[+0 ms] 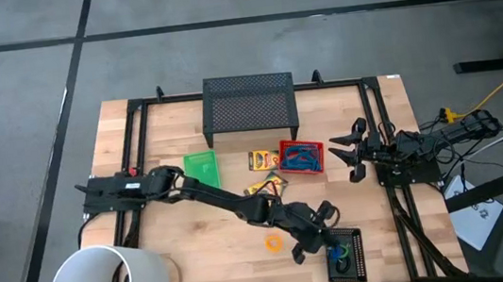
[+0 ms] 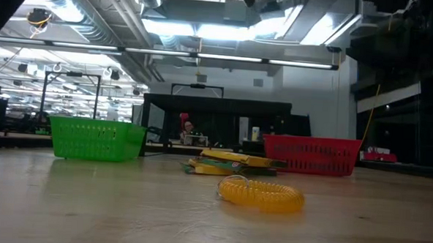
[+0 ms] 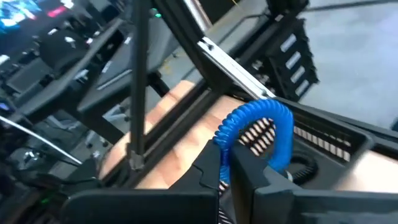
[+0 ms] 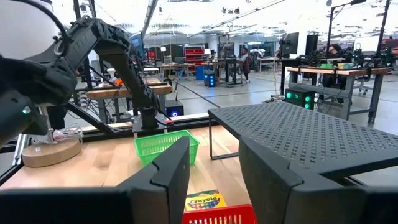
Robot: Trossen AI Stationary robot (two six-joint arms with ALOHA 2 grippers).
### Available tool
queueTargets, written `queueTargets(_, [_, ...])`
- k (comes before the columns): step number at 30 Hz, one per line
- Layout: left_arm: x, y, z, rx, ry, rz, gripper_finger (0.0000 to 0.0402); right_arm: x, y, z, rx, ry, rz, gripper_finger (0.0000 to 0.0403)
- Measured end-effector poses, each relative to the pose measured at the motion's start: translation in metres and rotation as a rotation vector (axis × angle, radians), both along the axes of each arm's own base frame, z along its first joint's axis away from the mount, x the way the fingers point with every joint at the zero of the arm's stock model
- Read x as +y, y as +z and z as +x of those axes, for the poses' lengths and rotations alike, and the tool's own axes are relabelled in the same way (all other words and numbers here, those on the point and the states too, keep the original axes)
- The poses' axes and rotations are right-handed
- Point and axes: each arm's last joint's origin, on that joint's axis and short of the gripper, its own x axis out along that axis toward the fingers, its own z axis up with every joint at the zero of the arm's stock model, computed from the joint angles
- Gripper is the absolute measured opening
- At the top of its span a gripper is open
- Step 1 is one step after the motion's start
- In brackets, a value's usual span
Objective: Pick & Place Office Desk Supplies
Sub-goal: Put the blue spring keychain into the black bin
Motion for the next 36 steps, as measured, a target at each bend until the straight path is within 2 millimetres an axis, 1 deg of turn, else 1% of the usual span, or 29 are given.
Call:
queueTargets(4, [0.004,0.004,0.002,-0.036,0.001,-0.014,0.0004,0.0,0.0,0.0,0.0,0.0,0.0,0.0139])
queueTargets(8, [0.003,-0.007,0.005,-0.035,-0.002,-0.017,0.0004,0.0,0.0,0.0,0.0,-0.004,0.001,0.0139])
queueTargets(11, [0.002,-0.025,0.01,-0.013,-0.006,-0.019,0.0004,0.0,0.0,0.0,0.0,-0.004,0.0,0.0139])
queueTargets(14, [0.002,-0.038,0.014,-0.019,0.0,-0.03,0.0004,0.0,0.0,0.0,0.003,-0.004,0.001,0.0139])
queueTargets(17, [0.001,-0.043,0.016,-0.045,-0.001,-0.037,0.0004,0.0,0.0,0.0,0.002,-0.004,0.004,0.0139])
queueTargets(21, [0.0,-0.044,0.018,-0.061,0.002,-0.042,0.0009,0.0,0.0,0.0,0.003,-0.004,0.004,0.0139])
queueTargets(25, [0.0,-0.047,0.019,-0.067,0.008,-0.043,0.0036,0.0,-0.001,0.0,0.006,-0.003,0.007,0.0139])
queueTargets(32, [-0.001,-0.047,0.019,-0.057,0.007,-0.047,0.0118,0.0,-0.001,0.0,0.01,-0.002,0.015,0.0139])
queueTargets(36, [-0.001,-0.048,0.019,-0.038,0.012,-0.066,0.0155,0.0,-0.001,0.0,0.01,-0.002,0.015,0.0139])
